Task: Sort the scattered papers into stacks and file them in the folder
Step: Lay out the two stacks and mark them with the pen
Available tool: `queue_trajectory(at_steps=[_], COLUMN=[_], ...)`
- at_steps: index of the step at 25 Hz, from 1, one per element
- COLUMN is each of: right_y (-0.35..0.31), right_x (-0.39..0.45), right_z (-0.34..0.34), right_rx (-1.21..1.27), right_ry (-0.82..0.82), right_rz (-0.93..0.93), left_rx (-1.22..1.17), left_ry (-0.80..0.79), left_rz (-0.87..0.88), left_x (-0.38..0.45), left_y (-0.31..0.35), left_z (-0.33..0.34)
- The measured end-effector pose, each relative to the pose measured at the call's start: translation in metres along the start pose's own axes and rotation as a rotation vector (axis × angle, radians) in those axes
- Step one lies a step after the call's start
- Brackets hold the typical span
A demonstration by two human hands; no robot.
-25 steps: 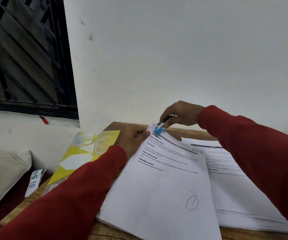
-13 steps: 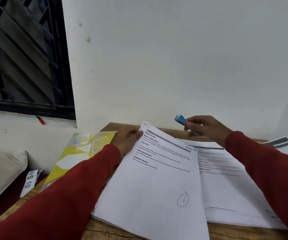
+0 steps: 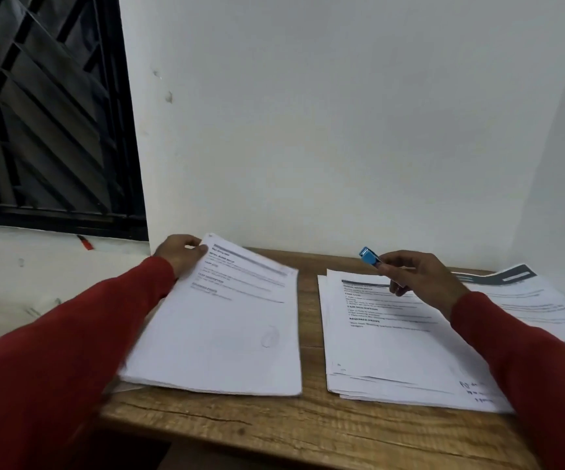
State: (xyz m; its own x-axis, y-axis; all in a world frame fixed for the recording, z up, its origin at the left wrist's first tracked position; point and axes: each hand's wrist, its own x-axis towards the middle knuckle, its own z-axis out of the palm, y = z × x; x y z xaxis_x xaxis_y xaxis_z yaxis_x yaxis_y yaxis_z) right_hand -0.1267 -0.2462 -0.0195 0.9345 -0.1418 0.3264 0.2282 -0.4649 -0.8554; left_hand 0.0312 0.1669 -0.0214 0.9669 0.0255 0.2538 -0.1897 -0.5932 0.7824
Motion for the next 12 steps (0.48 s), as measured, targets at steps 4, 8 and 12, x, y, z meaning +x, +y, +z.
queue_trajectory(at_steps=[4,8,12], right_y=[0.013,0.017,0.028], right_x=[0.004,0.010,0.013], right_z=[-0.011,-0.031,-0.063], right_rx=[-0.106,-0.221,-0.402], right_ry=[0.091,0.175,0.158], right_rz=[0.006,0.069,0.244], left_rx=[0.287,0.714,0.551], left_ry=[0.056,0.130,-0.111], left_rz=[-0.066,0.074,0.275], left_x=[-0.007,-0.024,-0.046], left_y=[-0.027,-0.007,0.074], left_z=[-0.006,0.001,0.057])
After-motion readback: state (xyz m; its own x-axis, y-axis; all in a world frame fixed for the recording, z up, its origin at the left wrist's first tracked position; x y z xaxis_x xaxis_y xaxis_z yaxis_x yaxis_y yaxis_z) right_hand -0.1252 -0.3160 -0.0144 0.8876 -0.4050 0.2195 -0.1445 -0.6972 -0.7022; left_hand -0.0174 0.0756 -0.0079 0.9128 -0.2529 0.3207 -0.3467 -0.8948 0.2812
